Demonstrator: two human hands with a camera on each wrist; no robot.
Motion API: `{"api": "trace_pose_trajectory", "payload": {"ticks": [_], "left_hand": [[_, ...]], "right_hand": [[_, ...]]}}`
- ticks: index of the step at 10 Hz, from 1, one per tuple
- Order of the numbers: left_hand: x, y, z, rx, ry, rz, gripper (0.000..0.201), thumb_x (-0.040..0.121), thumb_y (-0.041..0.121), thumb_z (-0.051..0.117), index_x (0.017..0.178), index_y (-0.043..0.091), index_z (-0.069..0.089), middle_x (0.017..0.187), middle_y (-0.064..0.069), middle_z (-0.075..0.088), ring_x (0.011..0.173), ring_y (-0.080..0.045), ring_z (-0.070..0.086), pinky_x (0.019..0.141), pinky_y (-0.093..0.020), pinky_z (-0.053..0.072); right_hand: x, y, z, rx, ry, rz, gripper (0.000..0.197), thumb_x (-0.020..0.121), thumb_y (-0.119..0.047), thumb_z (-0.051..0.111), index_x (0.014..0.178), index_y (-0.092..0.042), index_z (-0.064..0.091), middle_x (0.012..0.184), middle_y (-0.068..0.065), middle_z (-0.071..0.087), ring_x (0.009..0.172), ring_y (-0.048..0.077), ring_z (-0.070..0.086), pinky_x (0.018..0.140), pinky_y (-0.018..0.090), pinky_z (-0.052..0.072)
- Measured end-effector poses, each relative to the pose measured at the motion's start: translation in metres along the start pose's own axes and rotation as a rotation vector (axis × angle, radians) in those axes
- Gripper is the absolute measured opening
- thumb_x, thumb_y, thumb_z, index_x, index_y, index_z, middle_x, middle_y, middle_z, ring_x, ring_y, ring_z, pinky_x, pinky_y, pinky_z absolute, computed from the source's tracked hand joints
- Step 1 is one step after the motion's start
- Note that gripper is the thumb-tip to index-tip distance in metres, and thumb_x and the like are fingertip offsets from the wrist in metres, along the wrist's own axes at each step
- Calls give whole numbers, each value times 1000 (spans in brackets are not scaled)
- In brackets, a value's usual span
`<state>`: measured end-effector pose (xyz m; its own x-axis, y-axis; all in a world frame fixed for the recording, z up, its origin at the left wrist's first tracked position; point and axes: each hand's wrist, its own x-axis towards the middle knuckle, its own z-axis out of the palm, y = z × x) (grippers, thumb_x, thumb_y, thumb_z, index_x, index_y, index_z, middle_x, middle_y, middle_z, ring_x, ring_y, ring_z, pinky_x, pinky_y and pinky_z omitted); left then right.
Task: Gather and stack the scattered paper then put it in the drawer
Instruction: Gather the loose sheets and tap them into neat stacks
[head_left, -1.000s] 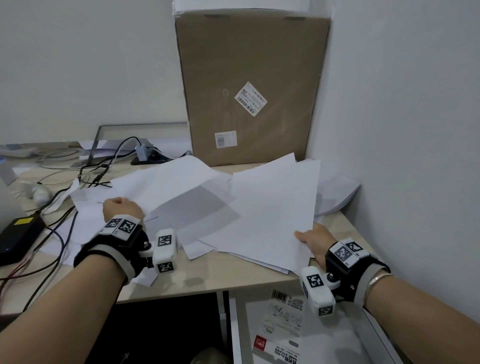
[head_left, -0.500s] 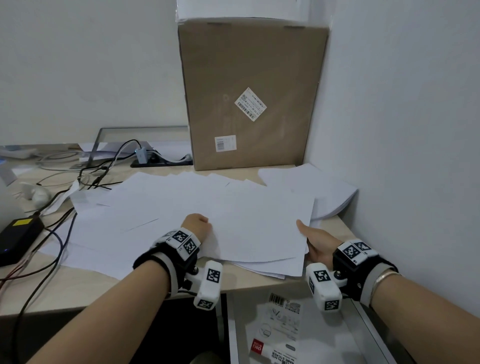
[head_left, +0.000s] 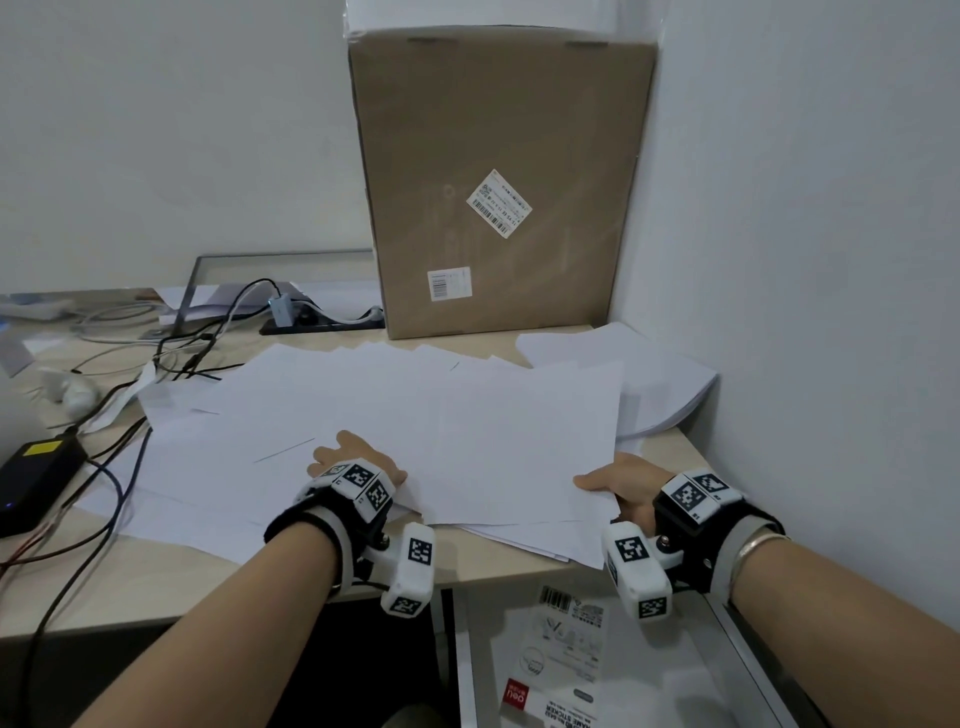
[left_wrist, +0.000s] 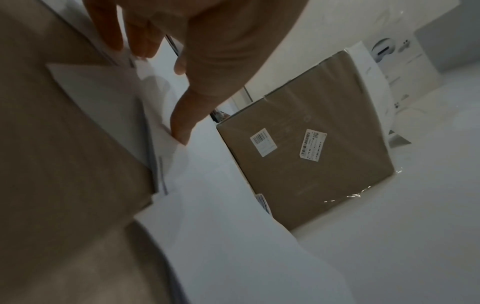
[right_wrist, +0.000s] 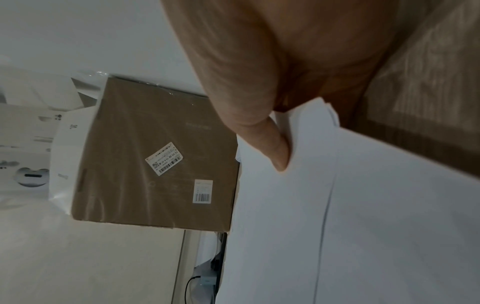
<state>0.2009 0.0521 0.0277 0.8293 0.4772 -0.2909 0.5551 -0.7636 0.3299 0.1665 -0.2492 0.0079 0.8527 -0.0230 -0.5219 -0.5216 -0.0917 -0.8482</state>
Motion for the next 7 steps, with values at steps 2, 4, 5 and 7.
{"api": "trace_pose_trajectory", "payload": {"ticks": [2,4,5,7], "left_hand": [[49,5,13,-87,-52,24,99,60,43,80,138,-2,39,138,-20,48,126,-35,49,100,-38,41],[18,-7,-9,-480,22,117,41,91,1,52,130,-6,49,130,-25,54,119,-38,53,93,-38,45],[21,-16,-21,-652,193,113,32,91,1,43,119,-4,58,122,-25,59,111,-41,56,92,-39,45],[16,-26,-62,-1099,489,-14,34,93,9,40,123,4,55,124,-20,59,112,-38,56,95,-42,46]], "right_hand": [[-3,0,3,-4,7,-26,27,91,3,55,117,-2,57,119,21,64,112,40,60,99,56,45],[-3,0,4,-12,25,-36,37,90,4,56,127,0,53,123,19,63,114,37,59,101,54,44],[-4,0,5,-12,40,-31,38,91,1,57,128,-4,52,121,18,64,112,37,61,98,55,46],[-9,-1,7,-8,35,-28,37,92,2,55,129,-3,52,123,18,63,112,37,60,99,53,46]]}}
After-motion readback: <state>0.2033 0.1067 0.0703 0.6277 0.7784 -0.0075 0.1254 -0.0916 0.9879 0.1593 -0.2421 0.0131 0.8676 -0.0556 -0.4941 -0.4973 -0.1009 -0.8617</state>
